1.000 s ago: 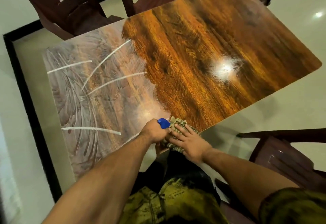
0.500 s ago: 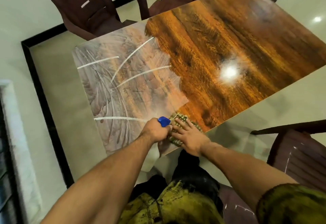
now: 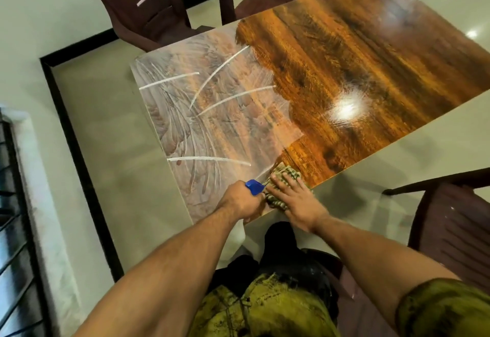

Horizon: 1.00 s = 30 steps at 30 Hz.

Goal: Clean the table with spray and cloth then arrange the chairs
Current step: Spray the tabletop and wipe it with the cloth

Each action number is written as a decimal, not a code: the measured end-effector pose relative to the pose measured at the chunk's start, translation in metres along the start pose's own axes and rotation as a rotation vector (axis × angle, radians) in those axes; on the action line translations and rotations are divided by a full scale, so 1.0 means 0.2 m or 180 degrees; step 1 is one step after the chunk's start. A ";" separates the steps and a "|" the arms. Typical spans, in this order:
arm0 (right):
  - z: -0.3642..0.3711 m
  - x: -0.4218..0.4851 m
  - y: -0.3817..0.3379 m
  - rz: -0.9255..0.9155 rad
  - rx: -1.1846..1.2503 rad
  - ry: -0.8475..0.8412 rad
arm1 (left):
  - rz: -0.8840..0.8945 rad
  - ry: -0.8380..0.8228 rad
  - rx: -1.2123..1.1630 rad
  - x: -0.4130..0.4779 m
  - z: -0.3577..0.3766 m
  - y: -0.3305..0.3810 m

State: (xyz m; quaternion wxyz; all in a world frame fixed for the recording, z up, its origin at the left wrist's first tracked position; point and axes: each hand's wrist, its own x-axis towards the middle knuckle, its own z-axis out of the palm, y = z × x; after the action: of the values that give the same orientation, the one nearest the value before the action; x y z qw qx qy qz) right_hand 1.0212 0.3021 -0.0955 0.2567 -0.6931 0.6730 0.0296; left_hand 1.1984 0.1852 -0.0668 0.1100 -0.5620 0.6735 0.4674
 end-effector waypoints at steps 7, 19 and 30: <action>-0.05 0.21 -0.23 0.1418 0.0369 0.0357 | -0.0311 0.0329 -0.0275 -0.06 -0.08 -0.18; -0.01 0.28 -0.35 0.1314 0.0382 0.0355 | -0.0392 0.0780 -0.0511 -0.14 -0.30 -0.34; 0.07 0.30 -0.53 -0.0845 -0.0258 -0.0011 | -0.0741 0.0864 -0.0892 -0.24 -0.38 -0.51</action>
State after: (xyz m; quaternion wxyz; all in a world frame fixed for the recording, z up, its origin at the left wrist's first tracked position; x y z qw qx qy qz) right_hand 1.1311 0.2493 -0.0982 0.2313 -0.7857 0.5732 0.0238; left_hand 1.3315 0.1667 -0.0450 -0.0076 -0.7035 0.5412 0.4607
